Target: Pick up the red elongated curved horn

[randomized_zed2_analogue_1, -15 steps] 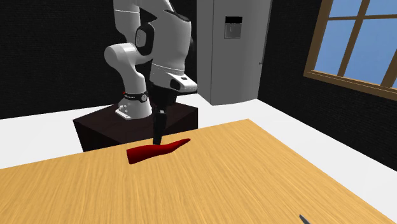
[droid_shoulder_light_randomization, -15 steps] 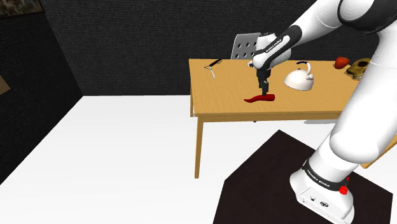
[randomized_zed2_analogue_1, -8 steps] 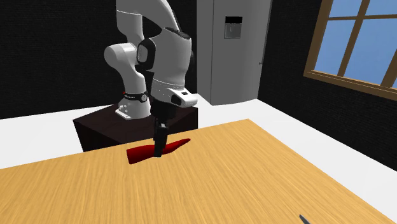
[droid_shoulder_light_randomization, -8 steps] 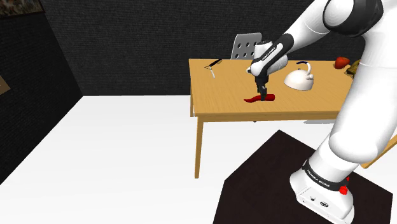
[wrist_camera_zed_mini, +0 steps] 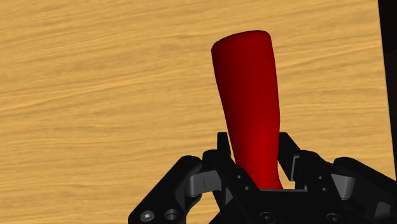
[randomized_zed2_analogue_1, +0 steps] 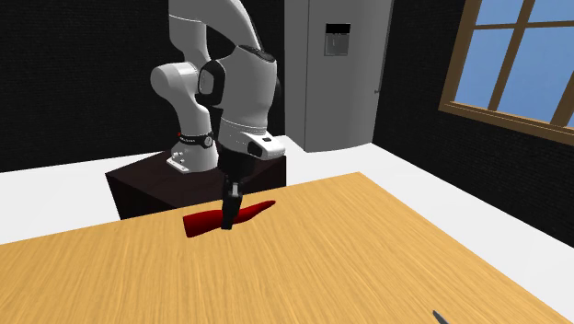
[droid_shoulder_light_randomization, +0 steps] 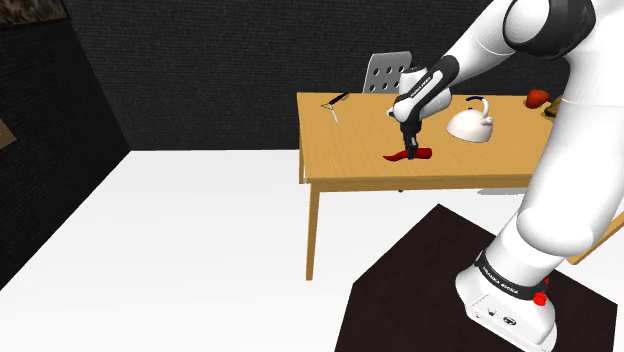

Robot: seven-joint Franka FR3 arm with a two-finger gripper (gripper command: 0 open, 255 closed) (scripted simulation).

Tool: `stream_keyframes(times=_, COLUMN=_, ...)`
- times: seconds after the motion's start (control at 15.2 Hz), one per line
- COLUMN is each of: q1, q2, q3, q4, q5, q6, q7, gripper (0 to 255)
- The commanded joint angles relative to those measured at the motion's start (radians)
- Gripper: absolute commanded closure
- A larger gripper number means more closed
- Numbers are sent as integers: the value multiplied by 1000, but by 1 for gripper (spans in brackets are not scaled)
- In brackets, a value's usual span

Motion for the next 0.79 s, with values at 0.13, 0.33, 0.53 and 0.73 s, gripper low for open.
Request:
stream_keyframes(times=0.13, q1=0, q2=1, q3=0, q4=0, q5=0, q6=1, q7=0, gripper=255)
stream_keyframes(times=0.33, q1=4, q2=-22, q3=-4, q4=2, q5=-8, q6=-24, q7=1, gripper=255)
stream_keyframes(times=0.53, q1=10, q2=-56, q3=-8, q4=10, q5=-18, q6=-63, q7=1, gripper=255)
stream_keyframes(times=0.73, q1=14, q2=-88, q3=-10, q4=19, q5=-28, q6=-102, q7=1, gripper=255)
